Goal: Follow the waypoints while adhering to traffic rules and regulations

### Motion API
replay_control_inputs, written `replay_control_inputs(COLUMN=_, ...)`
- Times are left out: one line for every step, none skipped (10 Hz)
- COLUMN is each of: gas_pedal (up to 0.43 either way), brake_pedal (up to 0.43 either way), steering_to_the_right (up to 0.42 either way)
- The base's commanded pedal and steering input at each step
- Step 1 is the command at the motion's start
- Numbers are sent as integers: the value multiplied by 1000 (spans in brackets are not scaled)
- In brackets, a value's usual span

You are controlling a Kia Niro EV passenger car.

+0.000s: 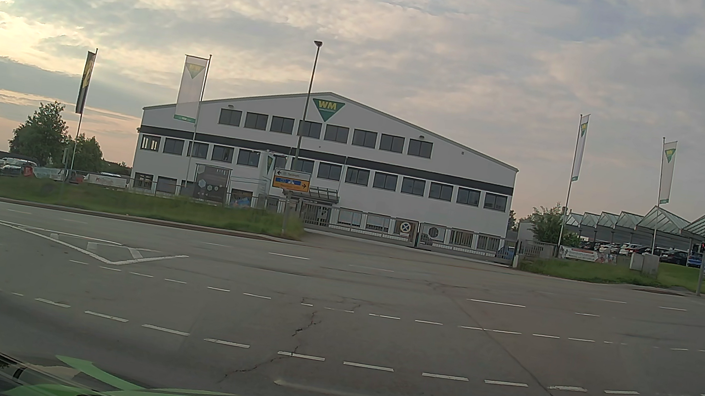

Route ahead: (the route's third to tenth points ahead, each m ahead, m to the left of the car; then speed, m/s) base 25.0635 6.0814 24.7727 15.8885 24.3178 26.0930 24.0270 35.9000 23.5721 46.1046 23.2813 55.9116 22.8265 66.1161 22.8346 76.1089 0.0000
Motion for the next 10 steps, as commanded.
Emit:
replay_control_inputs(gas_pedal=0, brake_pedal=384, steering_to_the_right=-25)
replay_control_inputs(gas_pedal=0, brake_pedal=384, steering_to_the_right=-25)
replay_control_inputs(gas_pedal=0, brake_pedal=384, steering_to_the_right=-25)
replay_control_inputs(gas_pedal=0, brake_pedal=384, steering_to_the_right=-25)
replay_control_inputs(gas_pedal=0, brake_pedal=384, steering_to_the_right=-25)
replay_control_inputs(gas_pedal=0, brake_pedal=384, steering_to_the_right=-25)
replay_control_inputs(gas_pedal=0, brake_pedal=384, steering_to_the_right=-25)
replay_control_inputs(gas_pedal=0, brake_pedal=384, steering_to_the_right=-25)
replay_control_inputs(gas_pedal=0, brake_pedal=384, steering_to_the_right=-25)
replay_control_inputs(gas_pedal=0, brake_pedal=384, steering_to_the_right=-25)
